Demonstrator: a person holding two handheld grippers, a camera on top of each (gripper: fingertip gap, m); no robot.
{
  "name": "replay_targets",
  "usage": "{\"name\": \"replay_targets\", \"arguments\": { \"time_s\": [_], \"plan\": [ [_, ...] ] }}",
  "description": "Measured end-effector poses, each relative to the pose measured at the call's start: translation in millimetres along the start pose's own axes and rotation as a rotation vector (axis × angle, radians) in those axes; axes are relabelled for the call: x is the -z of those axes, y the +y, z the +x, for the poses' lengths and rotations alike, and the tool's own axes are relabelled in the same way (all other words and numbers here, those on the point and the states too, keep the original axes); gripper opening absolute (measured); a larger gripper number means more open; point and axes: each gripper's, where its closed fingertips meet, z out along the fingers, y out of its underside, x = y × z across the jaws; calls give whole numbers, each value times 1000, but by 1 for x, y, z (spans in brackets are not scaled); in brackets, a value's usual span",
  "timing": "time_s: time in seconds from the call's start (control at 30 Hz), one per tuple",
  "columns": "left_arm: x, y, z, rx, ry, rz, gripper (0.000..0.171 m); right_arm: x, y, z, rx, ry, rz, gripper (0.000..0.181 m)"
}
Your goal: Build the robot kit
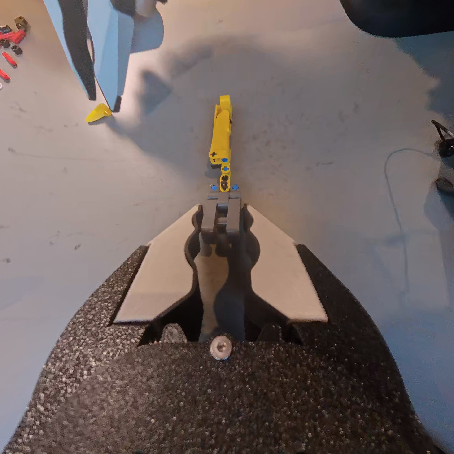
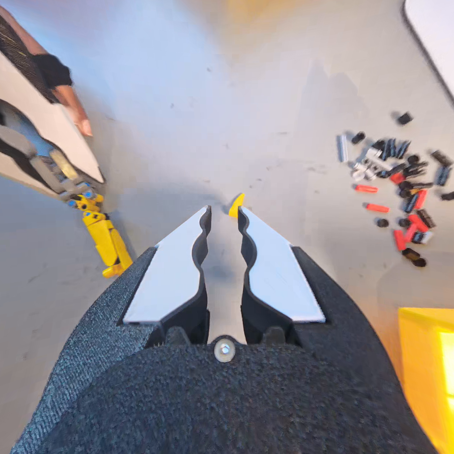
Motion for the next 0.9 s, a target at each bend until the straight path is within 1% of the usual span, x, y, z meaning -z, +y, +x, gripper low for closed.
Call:
{"name": "replay_targets", "arguments": {
  "time_s": [0.07,0.1,0.13,0.17,0.2,0.23,0.3,0.4,0.47,0.53,0.63,0.7,0.77,0.83,0.9],
  "plan": [
    [1,0,0,2,4,1,35,-11,9,6,-2,21,-22,21],
    [3,0,0,6,9,8,37,-14,10,7,5,30,-17,16],
    [5,-3,0,16,21,24,38,-14,8,7,17,25,-1,8],
    [8,-6,0,35,35,46,39,-13,8,4,17,5,1,8],
    [13,-10,-2,61,45,76,39,-11,3,0,23,-9,39,8],
    [18,-15,-5,89,50,114,38,-5,-8,-10,26,-54,119,8],
    [30,-31,-11,156,61,221,34,17,-41,-39,-19,-191,358,8],
    [53,-63,-24,252,29,450,31,63,-86,-79,-193,-430,721,8],
    [72,-84,-34,279,-57,615,31,84,-102,-95,-327,-550,898,8],
    [90,-98,-41,218,-208,718,30,91,-110,-104,-504,-670,996,8],
    [108,-110,-37,9,-432,740,27,90,-115,-114,-706,-812,1075,7],
    [112,-113,-32,-92,-528,719,26,84,-116,-123,-752,-861,1073,8],
    [108,-112,-29,-144,-559,681,25,79,-117,-130,-740,-867,1056,8],
    [108,-111,-30,-169,-587,658,19,76,-117,-133,-722,-862,1044,7],
    [107,-110,-29,-188,-583,636,17,75,-115,-133,-692,-845,1029,8]
  ]
}}
